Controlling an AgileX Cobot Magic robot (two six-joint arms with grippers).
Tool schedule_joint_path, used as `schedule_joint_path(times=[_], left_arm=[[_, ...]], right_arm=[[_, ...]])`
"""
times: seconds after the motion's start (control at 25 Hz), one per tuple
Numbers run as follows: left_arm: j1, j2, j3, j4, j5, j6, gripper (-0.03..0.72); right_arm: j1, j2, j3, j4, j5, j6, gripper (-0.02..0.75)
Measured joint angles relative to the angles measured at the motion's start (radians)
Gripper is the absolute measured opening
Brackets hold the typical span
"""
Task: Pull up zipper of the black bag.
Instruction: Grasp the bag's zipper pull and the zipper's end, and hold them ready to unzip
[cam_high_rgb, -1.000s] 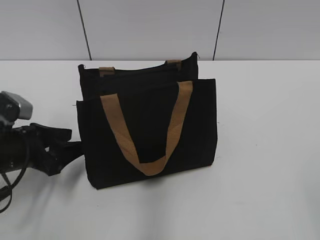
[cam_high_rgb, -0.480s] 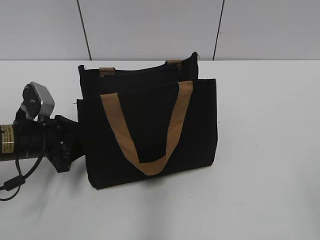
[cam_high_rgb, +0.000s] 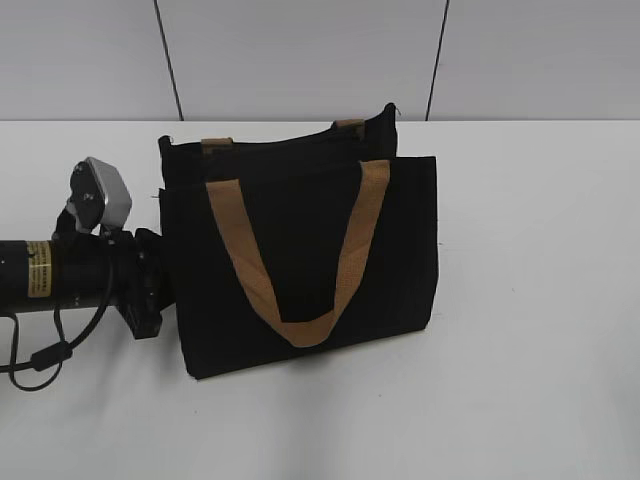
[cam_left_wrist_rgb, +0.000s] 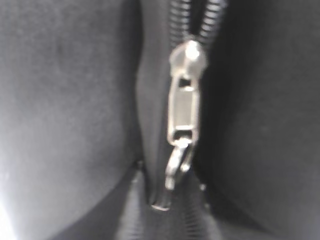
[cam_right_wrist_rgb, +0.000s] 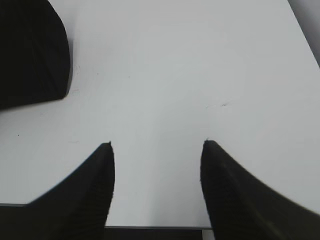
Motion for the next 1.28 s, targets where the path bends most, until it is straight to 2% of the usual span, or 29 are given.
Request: schedule_joint_path(times=[0.16,0.28,0.56,0.68,0.96,1.12,1.28], left_arm=[[-0.008,0.007,-0.02,0.004,0.007,-0.003,0.176],[-0.011,0.008,-0.023,0.004,0.03,-0.032,0.073],[-0.014,-0.054,-0.023,0.014,0.122,-0.145,0.073],[-0.012,-0.153,-0.022,0.045,0.199,-0.292,0.073],[-0.011,-0.469,-0.022,0.192,0.296,-0.604,0.073],[-0.011,-0.644,-0.022,0.282,0.328,-0.756,0.071],[-0.011,-0.778,-0.022,0.336,0.339,-0.837,0.071]], right_arm=[[0.0,0.0,0.0,0.0,0.0,0.0,0.428],[0.0,0.0,0.0,0.0,0.0,0.0,0.428],[0.0,0.0,0.0,0.0,0.0,0.0,0.428],[0.0,0.0,0.0,0.0,0.0,0.0,0.428],[0.0,0.0,0.0,0.0,0.0,0.0,0.428],[0.0,0.0,0.0,0.0,0.0,0.0,0.428],[0.0,0.0,0.0,0.0,0.0,0.0,0.428]])
